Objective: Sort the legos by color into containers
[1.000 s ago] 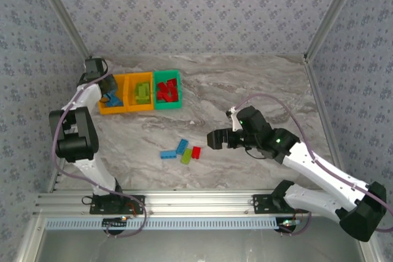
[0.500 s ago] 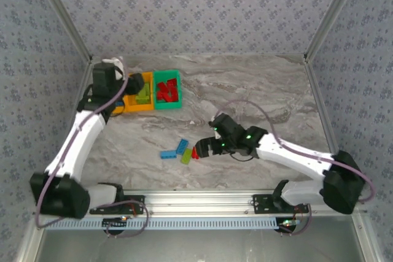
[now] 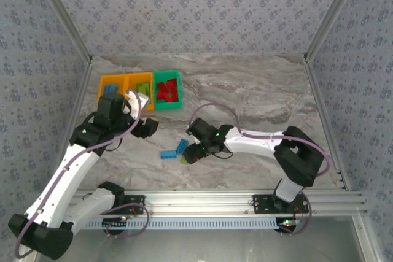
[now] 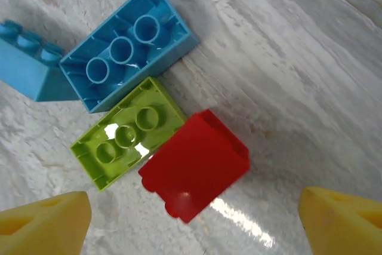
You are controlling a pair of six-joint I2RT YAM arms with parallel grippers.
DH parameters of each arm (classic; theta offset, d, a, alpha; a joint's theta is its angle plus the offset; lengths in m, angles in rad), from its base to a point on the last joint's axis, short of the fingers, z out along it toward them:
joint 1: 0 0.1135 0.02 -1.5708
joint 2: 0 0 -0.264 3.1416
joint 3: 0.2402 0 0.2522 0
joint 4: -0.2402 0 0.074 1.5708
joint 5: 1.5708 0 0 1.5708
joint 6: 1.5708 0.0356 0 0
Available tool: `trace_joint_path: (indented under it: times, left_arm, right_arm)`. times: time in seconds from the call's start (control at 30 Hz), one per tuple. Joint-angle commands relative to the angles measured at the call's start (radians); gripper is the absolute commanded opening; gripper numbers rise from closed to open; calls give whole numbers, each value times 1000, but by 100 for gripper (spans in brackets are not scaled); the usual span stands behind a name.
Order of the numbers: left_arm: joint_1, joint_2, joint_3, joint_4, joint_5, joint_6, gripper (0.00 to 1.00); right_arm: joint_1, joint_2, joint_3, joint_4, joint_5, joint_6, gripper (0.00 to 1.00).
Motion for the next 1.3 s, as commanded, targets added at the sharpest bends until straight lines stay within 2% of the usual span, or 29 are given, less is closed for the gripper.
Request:
trace_joint_path:
  times: [0.0,0.1,0.27,0.47,0.63,0.73,0.83,0.97,1.27]
  left_arm:
    - [-2,-1,-52,59,48,94,84]
    - [-2,8,-52,53,66,108,84]
    - [-1,12,-57,64,30,110,85]
    - [-1,-3,-64,58,1,123,86]
    - [14,-33,-93,112,-42,98,87]
    - [41,-20,-100,137,-108,45,87]
    - [74,-7,-101,140,-135,19,87]
    - [100,-4,-113,137,-131,12,87]
    - [99,-13,-126,138,-126,12,87]
  right_arm:
    - [2,51,33,-17,-15,-114,79]
    - [-2,68,26,-14,-28,-127,68]
    - [2,44,2,-20,-18,-131,55]
    - [-2,-69,-26,-6,19,-117,40]
    - [-57,-224,-12,117,-48,-83,37]
    - [-78,-235,59,224,21,-130,39]
    - [-113,-154,136,371,131,-144,36]
    - [-168,39,319,462,110,-148,36]
    - [-217,478,784,266,125,-219,40]
